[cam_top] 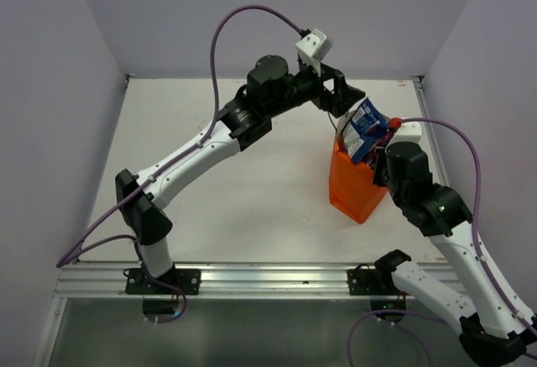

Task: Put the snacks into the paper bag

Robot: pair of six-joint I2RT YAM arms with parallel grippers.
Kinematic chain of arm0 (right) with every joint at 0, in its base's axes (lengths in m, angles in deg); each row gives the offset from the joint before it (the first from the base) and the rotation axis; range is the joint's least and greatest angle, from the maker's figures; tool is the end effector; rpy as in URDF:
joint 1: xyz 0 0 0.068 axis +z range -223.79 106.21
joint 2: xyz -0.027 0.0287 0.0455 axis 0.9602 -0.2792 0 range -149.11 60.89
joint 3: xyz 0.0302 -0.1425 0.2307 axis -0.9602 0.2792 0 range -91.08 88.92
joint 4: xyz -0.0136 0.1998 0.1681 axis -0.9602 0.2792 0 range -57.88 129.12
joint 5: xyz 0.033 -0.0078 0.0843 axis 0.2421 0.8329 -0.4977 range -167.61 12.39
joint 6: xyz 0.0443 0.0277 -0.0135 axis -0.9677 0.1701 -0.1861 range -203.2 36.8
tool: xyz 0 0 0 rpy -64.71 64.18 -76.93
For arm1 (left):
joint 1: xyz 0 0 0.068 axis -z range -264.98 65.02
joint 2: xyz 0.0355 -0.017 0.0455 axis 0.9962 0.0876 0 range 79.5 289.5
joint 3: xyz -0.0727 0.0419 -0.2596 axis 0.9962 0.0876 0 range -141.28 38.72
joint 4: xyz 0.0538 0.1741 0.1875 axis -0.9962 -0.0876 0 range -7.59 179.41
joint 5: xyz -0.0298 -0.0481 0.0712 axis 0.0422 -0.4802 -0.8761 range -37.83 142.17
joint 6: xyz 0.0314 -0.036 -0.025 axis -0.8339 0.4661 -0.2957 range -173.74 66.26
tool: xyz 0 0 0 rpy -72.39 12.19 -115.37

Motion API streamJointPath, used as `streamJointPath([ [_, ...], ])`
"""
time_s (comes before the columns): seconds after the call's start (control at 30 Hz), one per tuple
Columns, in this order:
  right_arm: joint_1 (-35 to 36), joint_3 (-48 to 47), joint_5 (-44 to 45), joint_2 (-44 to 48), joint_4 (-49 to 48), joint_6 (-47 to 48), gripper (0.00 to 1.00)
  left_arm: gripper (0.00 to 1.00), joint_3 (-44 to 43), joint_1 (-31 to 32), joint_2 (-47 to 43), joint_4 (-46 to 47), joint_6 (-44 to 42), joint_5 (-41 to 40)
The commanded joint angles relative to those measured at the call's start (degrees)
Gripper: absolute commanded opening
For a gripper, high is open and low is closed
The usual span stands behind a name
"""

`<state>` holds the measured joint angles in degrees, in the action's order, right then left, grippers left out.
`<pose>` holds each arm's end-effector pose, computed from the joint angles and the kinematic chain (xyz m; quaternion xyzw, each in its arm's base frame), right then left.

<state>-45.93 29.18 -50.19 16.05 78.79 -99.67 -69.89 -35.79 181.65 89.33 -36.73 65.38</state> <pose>0.1349 0.0529 0.3650 0.0306 0.8560 -0.0134 0.5159 0.2686 -0.3233 0.4709 0.2659 0.6125 -0.4686 0.5785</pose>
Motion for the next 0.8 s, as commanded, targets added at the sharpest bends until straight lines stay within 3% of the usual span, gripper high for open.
streamJointPath([
  [0.0, 0.2, -0.8, -0.1, 0.6, -1.1, 0.4, 0.00, 1.00, 2.7, -0.3, 4.2, -12.0, -1.8, -10.0],
  [0.57, 0.3, -0.7, -0.3, 0.8, -1.0, 0.4, 0.00, 0.98, 6.0, -0.8, 11.4, -9.1, -1.0, -9.5],
  [0.67, 0.4, -0.7, -0.2, 0.5, -1.0, 0.4, 0.00, 0.87, 6.3, -0.8, 11.5, -7.9, -1.2, -9.1],
  [0.77, 0.3, -0.7, -0.1, 0.5, -1.0, 0.4, 0.00, 0.68, 5.8, -1.1, 12.6, -6.6, -1.2, -7.7],
])
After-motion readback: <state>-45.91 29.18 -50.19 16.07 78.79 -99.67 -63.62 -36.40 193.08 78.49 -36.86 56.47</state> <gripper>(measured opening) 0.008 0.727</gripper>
